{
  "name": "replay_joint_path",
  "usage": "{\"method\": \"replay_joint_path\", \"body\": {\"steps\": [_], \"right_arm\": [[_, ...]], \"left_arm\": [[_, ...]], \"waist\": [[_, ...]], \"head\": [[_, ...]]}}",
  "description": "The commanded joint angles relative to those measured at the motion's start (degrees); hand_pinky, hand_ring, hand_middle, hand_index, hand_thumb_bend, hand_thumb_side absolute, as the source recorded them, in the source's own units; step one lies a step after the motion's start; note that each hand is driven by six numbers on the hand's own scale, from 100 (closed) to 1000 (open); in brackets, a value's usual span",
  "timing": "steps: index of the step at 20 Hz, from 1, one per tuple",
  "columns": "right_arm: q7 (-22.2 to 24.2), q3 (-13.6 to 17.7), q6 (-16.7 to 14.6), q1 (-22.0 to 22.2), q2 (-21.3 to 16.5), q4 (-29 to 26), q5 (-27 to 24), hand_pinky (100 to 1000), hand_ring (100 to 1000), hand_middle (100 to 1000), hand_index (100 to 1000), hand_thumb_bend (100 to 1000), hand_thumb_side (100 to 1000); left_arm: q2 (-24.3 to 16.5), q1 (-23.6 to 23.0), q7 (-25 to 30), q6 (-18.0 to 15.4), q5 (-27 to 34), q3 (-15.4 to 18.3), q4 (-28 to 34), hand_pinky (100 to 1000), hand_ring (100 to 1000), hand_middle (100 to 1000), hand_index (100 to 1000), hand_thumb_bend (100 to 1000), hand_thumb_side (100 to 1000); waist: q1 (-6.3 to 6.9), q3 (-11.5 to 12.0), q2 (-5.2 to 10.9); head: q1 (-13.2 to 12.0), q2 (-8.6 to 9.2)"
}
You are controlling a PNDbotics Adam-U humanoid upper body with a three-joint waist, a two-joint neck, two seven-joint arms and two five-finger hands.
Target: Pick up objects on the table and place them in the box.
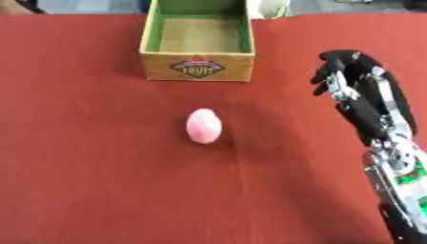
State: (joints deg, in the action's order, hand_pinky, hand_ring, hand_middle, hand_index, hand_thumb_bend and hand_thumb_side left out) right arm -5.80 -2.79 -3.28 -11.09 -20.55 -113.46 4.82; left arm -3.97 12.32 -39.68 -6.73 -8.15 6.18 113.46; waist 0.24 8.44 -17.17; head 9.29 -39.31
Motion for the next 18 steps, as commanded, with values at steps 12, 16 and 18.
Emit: {"method": "replay_joint_path", "body": {"steps": [12,16,18], "right_arm": [[10.69,-3.18,-4.26,-5.34,-14.05,-1.13,18.92,591,721,702,861,100,720],[13.43,-5.23,-4.33,-8.07,-17.83,-1.13,21.17,619,742,722,877,100,775],[14.82,-6.46,-4.22,-9.72,-19.49,-1.13,21.99,629,748,726,878,100,780]], "left_arm": [[-0.24,0.67,0.09,-0.03,0.5,0.09,1.03,442,480,373,498,100,646],[-0.31,0.66,0.2,-0.03,0.58,-0.02,1.0,443,480,373,498,100,647],[-0.34,0.65,0.29,-0.04,0.62,-0.1,0.98,443,480,373,498,100,647]], "waist": [[-0.26,0.11,-0.8],[-0.34,0.25,-0.83],[-0.37,0.34,-0.8]], "head": [[-0.2,2.59],[-0.1,2.64],[0.04,2.68]]}}
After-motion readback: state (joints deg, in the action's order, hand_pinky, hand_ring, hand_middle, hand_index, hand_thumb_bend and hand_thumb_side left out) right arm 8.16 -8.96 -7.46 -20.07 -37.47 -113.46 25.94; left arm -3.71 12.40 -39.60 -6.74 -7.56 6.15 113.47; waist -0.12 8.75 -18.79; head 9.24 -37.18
